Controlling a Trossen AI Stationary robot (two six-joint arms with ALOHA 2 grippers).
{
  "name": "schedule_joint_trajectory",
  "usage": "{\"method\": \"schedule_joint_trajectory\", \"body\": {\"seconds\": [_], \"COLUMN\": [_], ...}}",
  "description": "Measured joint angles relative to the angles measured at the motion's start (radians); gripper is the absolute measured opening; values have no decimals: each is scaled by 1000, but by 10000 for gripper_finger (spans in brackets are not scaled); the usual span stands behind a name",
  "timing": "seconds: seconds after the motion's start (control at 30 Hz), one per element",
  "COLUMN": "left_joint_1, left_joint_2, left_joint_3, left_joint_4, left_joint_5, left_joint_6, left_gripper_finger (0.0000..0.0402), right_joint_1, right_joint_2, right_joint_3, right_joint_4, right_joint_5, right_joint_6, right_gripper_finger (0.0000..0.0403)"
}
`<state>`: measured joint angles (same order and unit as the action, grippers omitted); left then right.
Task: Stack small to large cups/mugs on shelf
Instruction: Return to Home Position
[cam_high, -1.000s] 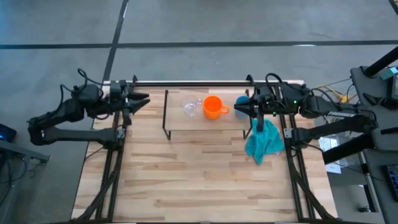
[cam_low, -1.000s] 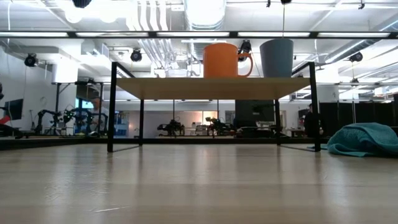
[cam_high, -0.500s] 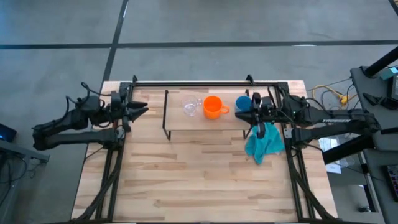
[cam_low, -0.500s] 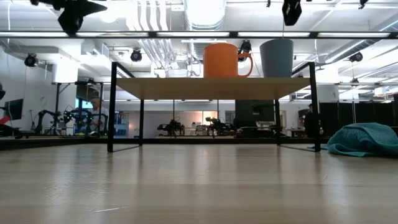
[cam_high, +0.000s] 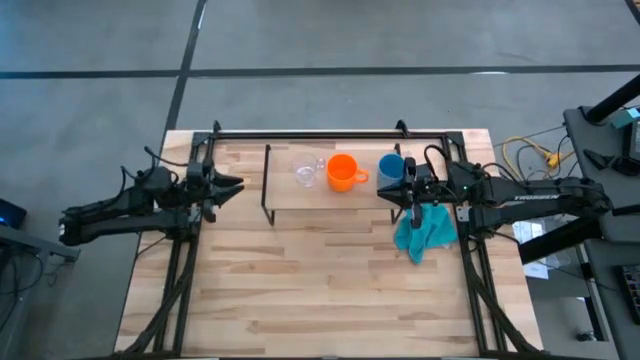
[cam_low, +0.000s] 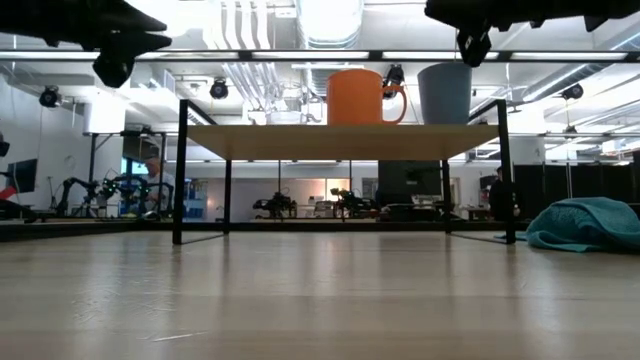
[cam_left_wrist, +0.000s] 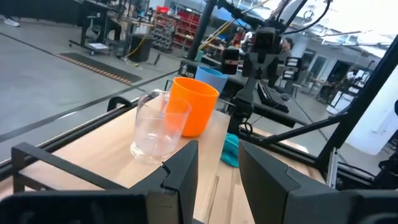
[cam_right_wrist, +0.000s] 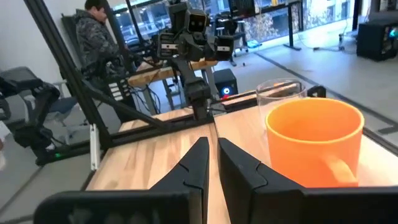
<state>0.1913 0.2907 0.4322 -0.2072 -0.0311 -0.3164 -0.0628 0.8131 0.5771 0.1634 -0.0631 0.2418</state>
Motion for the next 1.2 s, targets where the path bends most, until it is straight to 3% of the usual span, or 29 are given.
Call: {"method": "schedule_joint_trajectory", "body": {"seconds": [0.13,0.4,0.6,0.73,0.97,1.2], "left_joint_1": [0,0,0,0,0,0], "left_joint_2": [-18,-38,-39,-39,-38,-37], "left_joint_3": [-43,-69,-71,-73,-80,-122], "left_joint_4": [34,63,74,74,73,71], "left_joint_5": [1,24,40,41,49,55], "left_joint_6": [-16,-45,-52,-76,-77,-17], "left_gripper_finger": [101,101,101,101,101,101], "right_joint_1": [0,29,126,209,373,472], "right_joint_2": [-1,-1,7,7,11,35], "right_joint_3": [-36,-116,-124,-125,-149,-168], "right_joint_4": [66,343,340,338,336,338], "right_joint_5": [-41,-283,-273,-194,44,211], "right_joint_6": [-28,-51,-9,-13,-39,-170], "right_gripper_finger": [29,29,29,29,29,29]}}
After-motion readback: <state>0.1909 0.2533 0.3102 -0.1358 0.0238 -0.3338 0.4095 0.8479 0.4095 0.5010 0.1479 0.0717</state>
